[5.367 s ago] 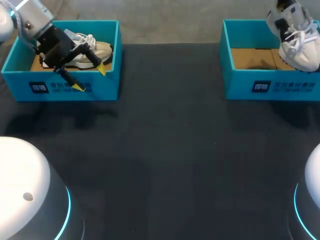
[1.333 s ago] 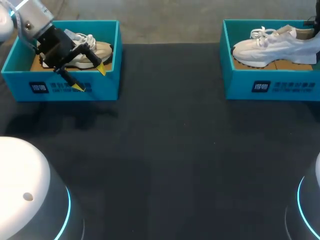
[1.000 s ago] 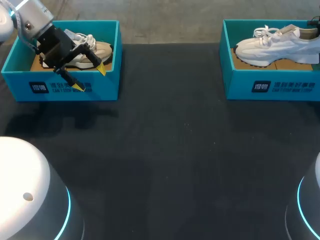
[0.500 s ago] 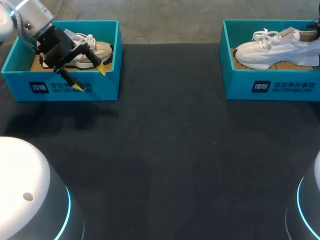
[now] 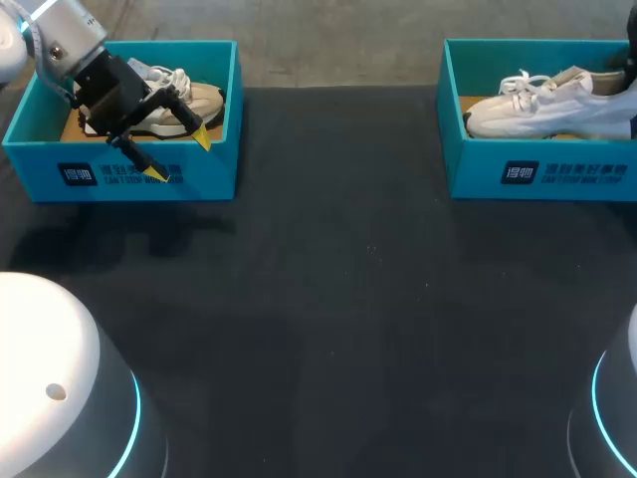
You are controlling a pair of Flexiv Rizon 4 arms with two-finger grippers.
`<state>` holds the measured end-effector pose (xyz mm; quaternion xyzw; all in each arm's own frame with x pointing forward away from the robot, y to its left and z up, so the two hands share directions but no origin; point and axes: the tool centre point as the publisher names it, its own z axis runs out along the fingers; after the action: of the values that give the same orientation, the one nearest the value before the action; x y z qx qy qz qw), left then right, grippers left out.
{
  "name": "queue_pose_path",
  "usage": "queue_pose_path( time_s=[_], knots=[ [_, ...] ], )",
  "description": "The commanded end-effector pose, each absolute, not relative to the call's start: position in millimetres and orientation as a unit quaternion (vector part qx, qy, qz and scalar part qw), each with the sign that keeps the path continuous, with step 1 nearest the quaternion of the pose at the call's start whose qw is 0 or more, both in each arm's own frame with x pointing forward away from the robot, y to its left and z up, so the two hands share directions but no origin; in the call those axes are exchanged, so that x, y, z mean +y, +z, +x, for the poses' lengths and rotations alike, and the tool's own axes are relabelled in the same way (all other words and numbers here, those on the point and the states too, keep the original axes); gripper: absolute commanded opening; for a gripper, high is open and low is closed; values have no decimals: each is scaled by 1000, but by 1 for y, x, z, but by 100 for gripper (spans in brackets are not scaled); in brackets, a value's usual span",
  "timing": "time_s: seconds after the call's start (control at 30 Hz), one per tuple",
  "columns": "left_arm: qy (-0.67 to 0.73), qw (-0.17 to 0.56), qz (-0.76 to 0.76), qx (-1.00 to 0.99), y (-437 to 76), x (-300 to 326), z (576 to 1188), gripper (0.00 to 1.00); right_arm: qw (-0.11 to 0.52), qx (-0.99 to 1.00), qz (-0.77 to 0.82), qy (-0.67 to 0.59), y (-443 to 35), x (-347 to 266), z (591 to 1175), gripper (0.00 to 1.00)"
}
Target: Take the shoe out of the shoebox, open the shoe tongue, remove and reinsert the insole, then place the shoe into the shoebox
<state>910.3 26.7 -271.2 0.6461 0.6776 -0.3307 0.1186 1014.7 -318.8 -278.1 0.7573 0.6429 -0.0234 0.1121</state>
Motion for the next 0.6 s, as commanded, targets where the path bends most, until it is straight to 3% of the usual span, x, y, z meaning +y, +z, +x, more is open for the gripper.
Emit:
queue_pose_path(
  time_s=[0.03,0.6],
  knots=[
    [-329,118,646,678,-271,27,910,100,108,644,757,-24,-286,-319,1018,0],
    [-329,118,646,678,-271,27,910,100,109,642,759,-24,-291,-324,1015,0]
  ],
)
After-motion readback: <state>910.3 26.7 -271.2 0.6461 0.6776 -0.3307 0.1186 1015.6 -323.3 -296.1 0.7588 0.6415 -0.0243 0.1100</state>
